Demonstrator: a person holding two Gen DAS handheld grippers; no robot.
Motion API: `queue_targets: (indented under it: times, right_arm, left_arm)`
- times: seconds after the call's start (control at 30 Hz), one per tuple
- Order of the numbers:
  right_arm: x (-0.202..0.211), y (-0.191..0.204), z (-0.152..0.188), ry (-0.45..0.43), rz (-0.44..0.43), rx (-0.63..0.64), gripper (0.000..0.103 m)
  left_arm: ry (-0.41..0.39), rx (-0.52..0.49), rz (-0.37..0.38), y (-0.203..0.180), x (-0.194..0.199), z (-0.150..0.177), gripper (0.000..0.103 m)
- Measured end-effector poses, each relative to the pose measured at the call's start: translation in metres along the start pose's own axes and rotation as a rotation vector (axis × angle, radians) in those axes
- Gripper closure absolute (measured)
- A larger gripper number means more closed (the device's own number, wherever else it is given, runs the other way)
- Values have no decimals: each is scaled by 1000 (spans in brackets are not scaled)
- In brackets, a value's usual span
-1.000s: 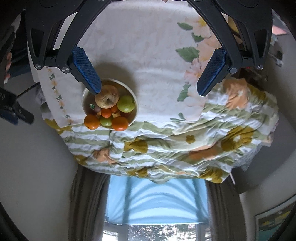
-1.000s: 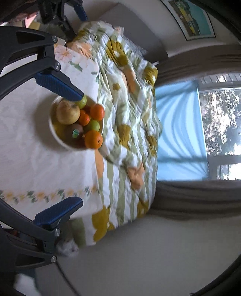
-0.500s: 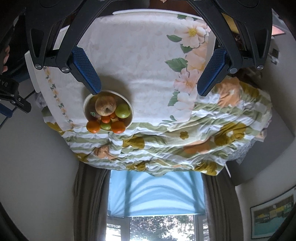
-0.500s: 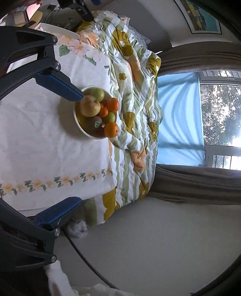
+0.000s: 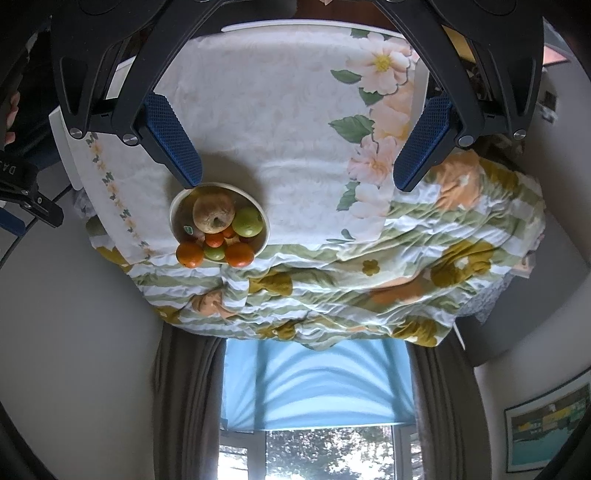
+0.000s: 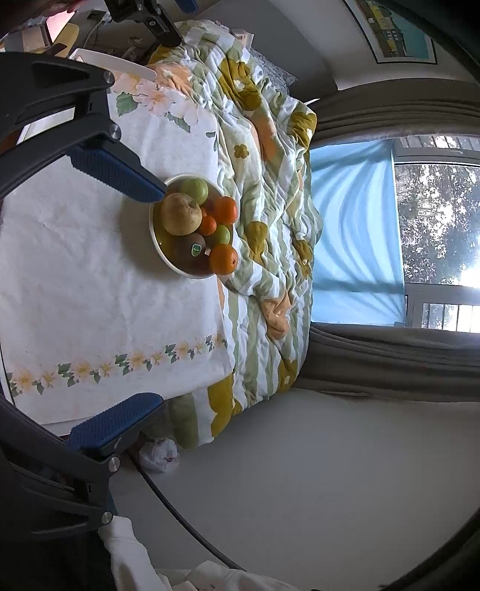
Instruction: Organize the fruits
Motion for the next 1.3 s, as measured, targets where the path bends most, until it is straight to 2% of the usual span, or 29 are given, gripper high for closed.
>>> queue_targets:
  times: [0.33, 0.77, 1.3]
  right_arm:
    - [-1, 1, -1, 7, -2, -7, 0]
    - [-3, 2, -3, 7, 11, -14, 0]
    - [-5, 2, -3, 4, 10, -13, 0]
  left_arm:
    - [4, 14, -10, 8, -4, -2, 0]
    - [17, 40, 24, 13, -11, -1, 0]
    - [18, 28, 20, 13, -13, -3, 0]
Point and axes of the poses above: each gripper's, at about its wrist camera, not at the fingertips, and x roughly against the way its jaws point, y to its left, z to its underside, the point moved 5 cm from there along -x, roughly the way its jaws point, and after that the axes turned 8 degrees about -z, right-handed, at the moved point
